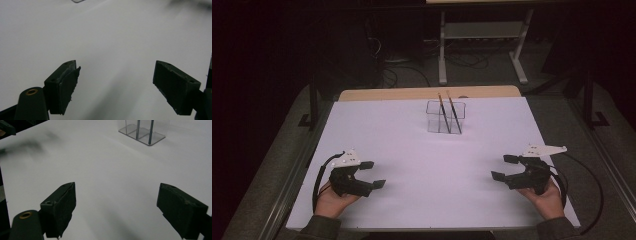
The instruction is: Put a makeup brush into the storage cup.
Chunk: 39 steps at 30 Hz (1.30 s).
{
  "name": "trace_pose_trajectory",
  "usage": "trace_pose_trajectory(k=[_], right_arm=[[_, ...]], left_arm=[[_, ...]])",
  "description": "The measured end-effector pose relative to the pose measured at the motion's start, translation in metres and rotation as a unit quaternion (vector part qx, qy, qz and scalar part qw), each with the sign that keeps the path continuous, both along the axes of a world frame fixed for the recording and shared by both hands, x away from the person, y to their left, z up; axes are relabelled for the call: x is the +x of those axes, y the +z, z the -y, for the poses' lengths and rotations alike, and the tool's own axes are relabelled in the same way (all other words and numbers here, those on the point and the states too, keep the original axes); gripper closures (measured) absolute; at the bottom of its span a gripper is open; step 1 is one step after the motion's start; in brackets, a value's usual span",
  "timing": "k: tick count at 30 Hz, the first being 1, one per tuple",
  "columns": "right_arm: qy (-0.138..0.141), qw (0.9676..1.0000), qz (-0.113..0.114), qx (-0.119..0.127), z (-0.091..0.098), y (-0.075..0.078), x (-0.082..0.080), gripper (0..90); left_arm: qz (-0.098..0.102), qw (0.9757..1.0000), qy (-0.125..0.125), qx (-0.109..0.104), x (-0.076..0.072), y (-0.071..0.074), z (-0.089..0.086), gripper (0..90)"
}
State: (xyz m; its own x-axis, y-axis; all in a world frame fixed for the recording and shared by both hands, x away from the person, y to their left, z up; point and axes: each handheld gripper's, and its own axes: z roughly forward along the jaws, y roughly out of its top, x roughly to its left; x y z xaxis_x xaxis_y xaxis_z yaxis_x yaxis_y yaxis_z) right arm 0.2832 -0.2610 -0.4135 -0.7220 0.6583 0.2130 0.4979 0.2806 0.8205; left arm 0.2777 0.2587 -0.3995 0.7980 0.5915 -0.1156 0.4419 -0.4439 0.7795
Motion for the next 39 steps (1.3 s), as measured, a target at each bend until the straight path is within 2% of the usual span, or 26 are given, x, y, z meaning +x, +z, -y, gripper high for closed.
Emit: trace_pose_trajectory(k=[6,10,20,25,29,33,39], right_arm=[[-0.002,1.0000,0.006,0.001,0.001,0.000,-0.005,14.8],[-0.004,0.9999,0.014,0.002,0.003,0.002,-0.008,14.7],[-0.011,0.9998,0.018,-0.001,0.006,0.001,-0.014,14.2],[-0.013,0.9998,0.012,0.001,0.006,0.000,-0.015,14.2],[-0.016,0.9997,0.016,0.003,0.007,0.000,-0.017,14.2],[-0.022,0.9995,0.023,0.005,0.010,0.002,-0.018,14.0],[-0.028,0.9994,0.020,0.008,0.013,0.002,-0.020,14.0]], left_arm=[[0.005,1.0000,-0.002,0.004,-0.001,0.000,0.000,19.0],[0.004,1.0000,-0.001,-0.001,-0.003,0.001,0.000,19.0],[0.010,0.9999,0.002,0.002,-0.005,0.001,0.000,18.8],[0.009,1.0000,0.002,0.002,-0.005,0.000,0.000,18.8],[0.016,0.9998,0.003,0.007,-0.006,0.001,0.001,18.7],[0.019,0.9998,0.006,0.004,-0.007,0.002,0.001,18.7],[0.017,0.9998,0.006,0.000,-0.007,0.003,0.002,18.3]])
